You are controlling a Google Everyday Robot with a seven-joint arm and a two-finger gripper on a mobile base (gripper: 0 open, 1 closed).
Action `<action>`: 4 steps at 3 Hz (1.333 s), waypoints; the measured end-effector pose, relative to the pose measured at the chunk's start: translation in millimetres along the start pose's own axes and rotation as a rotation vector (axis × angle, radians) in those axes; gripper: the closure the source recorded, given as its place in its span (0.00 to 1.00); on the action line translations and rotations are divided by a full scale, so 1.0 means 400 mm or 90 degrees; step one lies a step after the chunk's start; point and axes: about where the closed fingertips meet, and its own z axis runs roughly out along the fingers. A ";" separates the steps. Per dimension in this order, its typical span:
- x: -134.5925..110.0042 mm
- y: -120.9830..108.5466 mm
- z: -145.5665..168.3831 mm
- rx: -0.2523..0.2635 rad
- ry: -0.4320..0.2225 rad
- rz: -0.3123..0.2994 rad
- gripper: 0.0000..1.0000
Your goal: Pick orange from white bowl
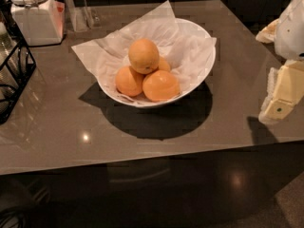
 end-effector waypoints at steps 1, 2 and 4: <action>0.000 0.000 0.000 0.000 0.000 0.000 0.00; -0.020 -0.019 0.004 0.001 -0.029 0.001 0.00; -0.208 -0.127 0.087 -0.087 -0.190 -0.013 0.00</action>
Offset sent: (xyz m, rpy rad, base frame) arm 0.0217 0.0118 -0.0006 0.1021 -0.0086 0.0228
